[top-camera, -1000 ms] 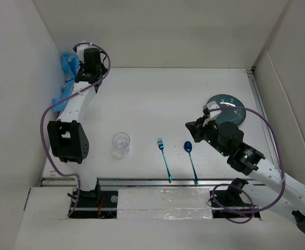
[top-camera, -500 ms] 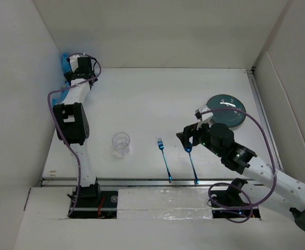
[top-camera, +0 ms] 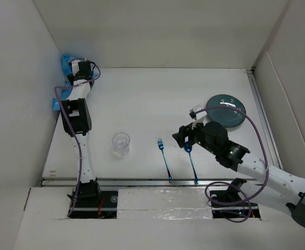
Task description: Set the dinner table for one person
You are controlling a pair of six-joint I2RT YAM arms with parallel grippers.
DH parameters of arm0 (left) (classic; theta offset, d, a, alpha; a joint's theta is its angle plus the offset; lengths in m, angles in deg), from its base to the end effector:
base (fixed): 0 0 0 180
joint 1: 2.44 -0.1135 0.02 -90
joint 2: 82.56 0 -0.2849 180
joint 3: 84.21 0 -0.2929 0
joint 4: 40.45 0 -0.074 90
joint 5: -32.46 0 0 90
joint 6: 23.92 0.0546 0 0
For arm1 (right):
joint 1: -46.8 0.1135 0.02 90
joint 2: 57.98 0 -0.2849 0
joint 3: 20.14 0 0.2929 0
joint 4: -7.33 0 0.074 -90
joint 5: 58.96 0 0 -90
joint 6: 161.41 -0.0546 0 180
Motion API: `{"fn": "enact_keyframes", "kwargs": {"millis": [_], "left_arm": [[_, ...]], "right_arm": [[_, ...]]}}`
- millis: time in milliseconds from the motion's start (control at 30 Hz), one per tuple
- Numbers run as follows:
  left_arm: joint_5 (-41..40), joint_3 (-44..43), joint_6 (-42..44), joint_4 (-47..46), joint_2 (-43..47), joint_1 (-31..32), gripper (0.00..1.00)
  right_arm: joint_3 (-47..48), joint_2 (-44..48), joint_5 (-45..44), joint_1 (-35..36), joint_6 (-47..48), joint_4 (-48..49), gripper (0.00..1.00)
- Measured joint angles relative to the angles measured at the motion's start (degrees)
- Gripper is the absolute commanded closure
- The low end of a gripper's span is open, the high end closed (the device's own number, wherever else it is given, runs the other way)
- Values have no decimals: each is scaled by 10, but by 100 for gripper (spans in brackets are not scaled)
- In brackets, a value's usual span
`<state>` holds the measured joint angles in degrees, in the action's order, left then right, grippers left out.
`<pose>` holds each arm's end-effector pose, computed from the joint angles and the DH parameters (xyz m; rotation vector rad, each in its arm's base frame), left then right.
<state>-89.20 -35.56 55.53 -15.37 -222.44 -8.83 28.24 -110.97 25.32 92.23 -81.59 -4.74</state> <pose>0.6208 0.0984 0.1870 -0.6204 2.0150 0.5501 0.1887 0.1838 0.2806 -0.5078 1.8318 0.5756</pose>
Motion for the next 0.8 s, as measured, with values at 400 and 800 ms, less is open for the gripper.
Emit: {"fn": "enact_keyframes", "kwargs": {"millis": [400, 800], "left_arm": [[152, 47, -61, 3, 88, 49, 100], [361, 80, -142, -111, 331, 139, 100]], "right_arm": [[7, -88, 18, 0, -6, 37, 24], [77, -83, -24, 0, 2, 23, 23]]}}
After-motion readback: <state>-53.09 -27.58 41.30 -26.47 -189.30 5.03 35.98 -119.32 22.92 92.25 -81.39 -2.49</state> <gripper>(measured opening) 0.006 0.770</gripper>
